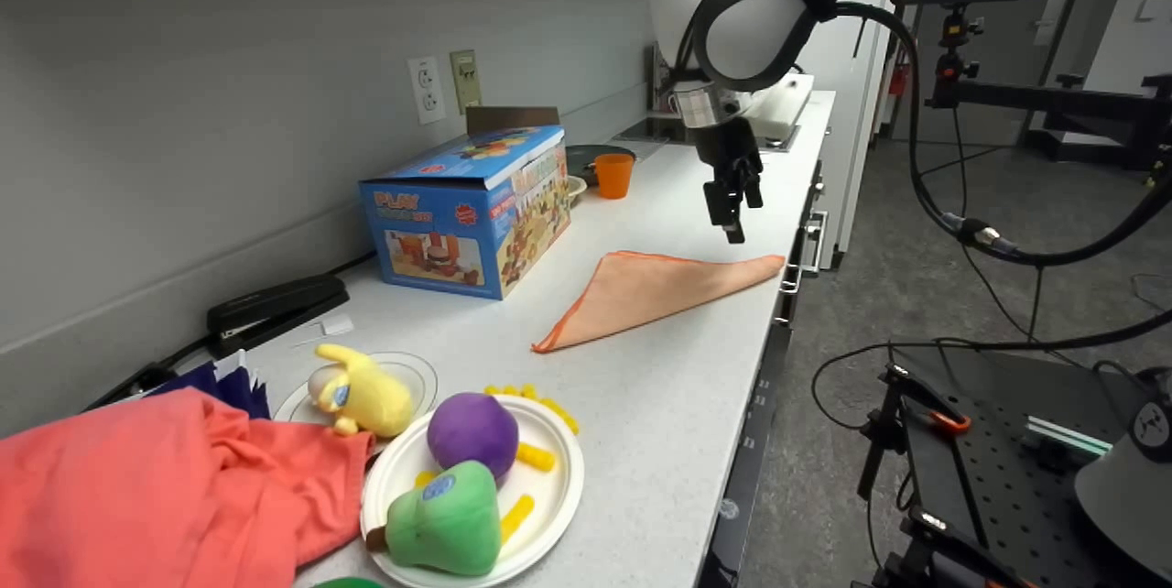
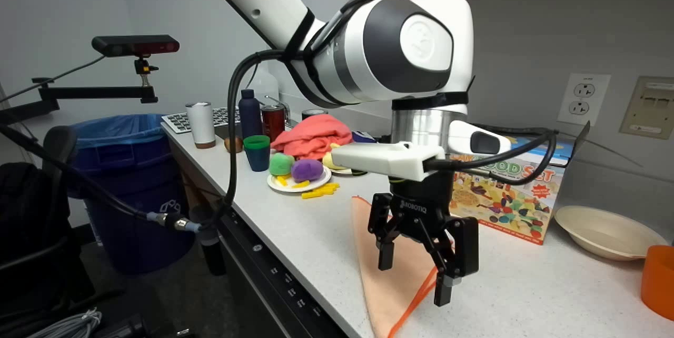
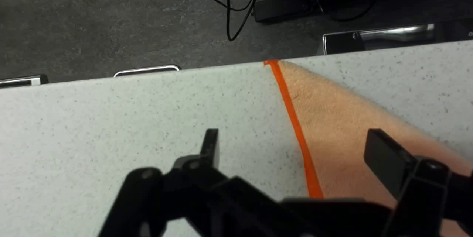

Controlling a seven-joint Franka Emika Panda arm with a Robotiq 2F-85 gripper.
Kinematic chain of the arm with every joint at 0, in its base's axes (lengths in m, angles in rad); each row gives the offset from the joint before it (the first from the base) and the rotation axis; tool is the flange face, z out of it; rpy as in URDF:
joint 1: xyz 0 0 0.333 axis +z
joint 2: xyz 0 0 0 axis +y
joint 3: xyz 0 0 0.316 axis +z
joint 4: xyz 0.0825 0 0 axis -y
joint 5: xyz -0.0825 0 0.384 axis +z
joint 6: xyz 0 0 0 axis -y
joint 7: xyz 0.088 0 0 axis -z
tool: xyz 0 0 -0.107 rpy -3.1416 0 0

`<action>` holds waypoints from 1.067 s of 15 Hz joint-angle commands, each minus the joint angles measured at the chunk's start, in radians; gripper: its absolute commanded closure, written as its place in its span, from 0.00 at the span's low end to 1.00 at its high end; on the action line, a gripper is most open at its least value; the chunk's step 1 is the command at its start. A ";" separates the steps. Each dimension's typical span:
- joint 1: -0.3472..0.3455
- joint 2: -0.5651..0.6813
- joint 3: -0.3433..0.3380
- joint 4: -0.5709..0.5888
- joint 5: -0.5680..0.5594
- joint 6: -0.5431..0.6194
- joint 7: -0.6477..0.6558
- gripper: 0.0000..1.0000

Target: Fold the towel diagonally three times

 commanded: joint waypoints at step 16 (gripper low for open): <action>-0.065 0.095 -0.007 -0.019 0.130 0.059 -0.316 0.00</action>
